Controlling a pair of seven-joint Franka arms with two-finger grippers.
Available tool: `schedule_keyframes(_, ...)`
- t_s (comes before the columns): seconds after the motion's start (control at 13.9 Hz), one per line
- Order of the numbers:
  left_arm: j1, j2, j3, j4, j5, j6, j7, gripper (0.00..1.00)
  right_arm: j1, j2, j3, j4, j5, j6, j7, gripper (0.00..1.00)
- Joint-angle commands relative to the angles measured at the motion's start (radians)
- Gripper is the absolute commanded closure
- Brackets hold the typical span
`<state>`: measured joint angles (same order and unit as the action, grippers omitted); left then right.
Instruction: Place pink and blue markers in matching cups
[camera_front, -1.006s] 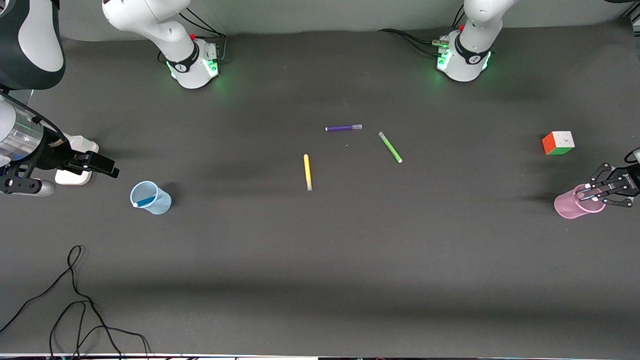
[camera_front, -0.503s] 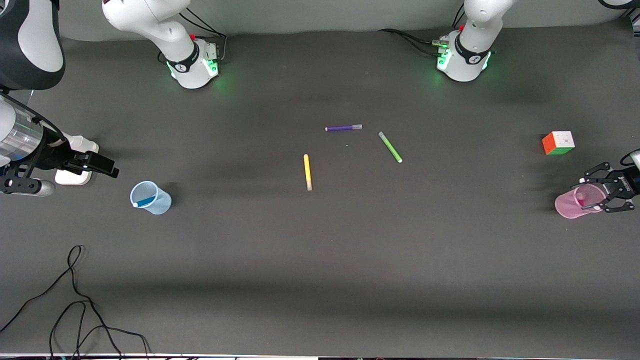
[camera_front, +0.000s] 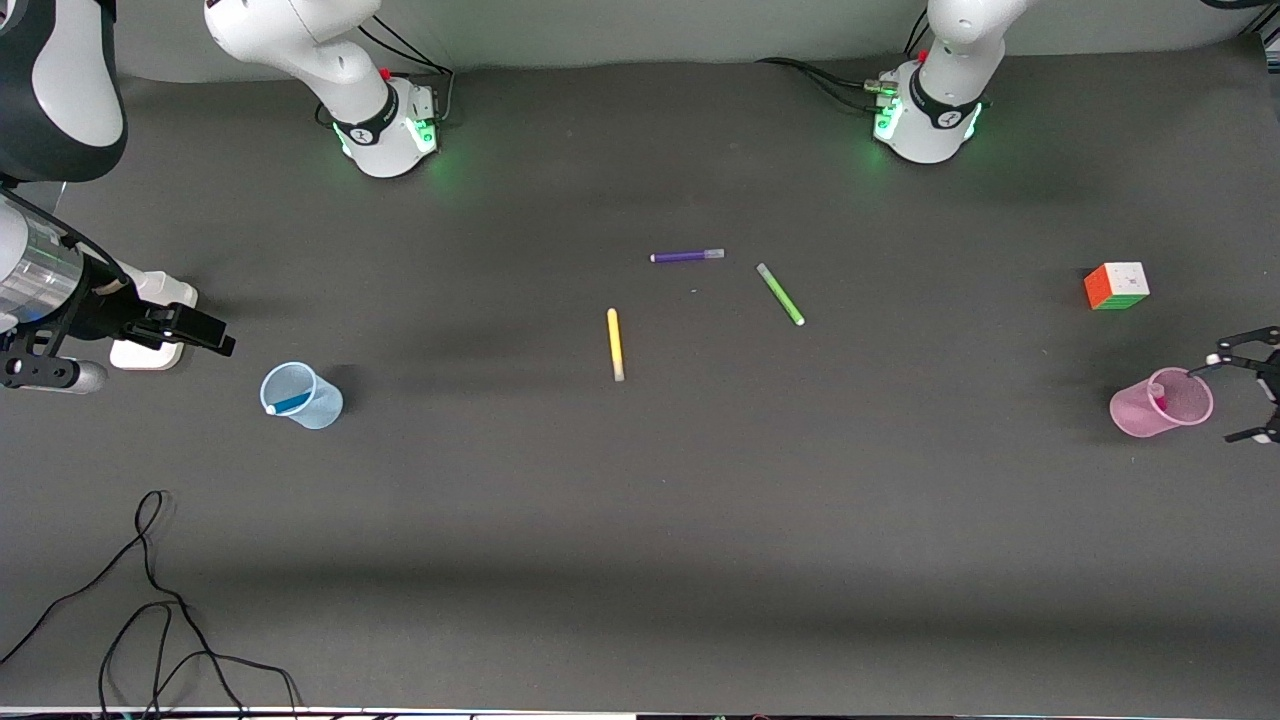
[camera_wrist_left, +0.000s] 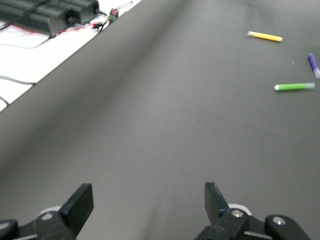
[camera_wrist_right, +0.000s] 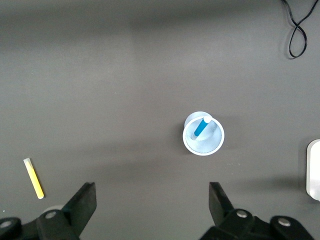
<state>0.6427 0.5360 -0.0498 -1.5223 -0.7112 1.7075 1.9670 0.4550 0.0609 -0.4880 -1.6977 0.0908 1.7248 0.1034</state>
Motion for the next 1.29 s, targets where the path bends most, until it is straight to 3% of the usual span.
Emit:
schedule_keyframes(0.0, -0.101, -0.178, 0.013, -0.027, 0.122, -0.008, -0.303, 0.01, 0.002, 0.005, -0.009, 0.009, 0.000, -0.010, -0.028, 0.00)
schedule_keyframes(0.22, -0.231, -0.310, 0.013, -0.029, 0.286, -0.002, -0.653, 0.01, 0.002, 0.005, -0.009, 0.009, 0.001, -0.011, -0.088, 0.00)
schedule_keyframes(0.5, -0.409, -0.402, 0.010, -0.027, 0.476, 0.003, -1.030, 0.01, 0.002, 0.005, -0.009, 0.007, 0.000, -0.011, -0.088, 0.00)
schedule_keyframes(1.01, -0.694, -0.427, 0.008, -0.024, 0.765, 0.003, -1.633, 0.01, 0.001, 0.007, -0.011, 0.009, -0.017, -0.011, -0.085, 0.00)
schedule_keyframes(1.22, -0.750, -0.424, 0.005, -0.026, 0.774, -0.006, -1.824, 0.00, -0.001, 0.007, -0.011, 0.010, -0.016, -0.011, -0.083, 0.00)
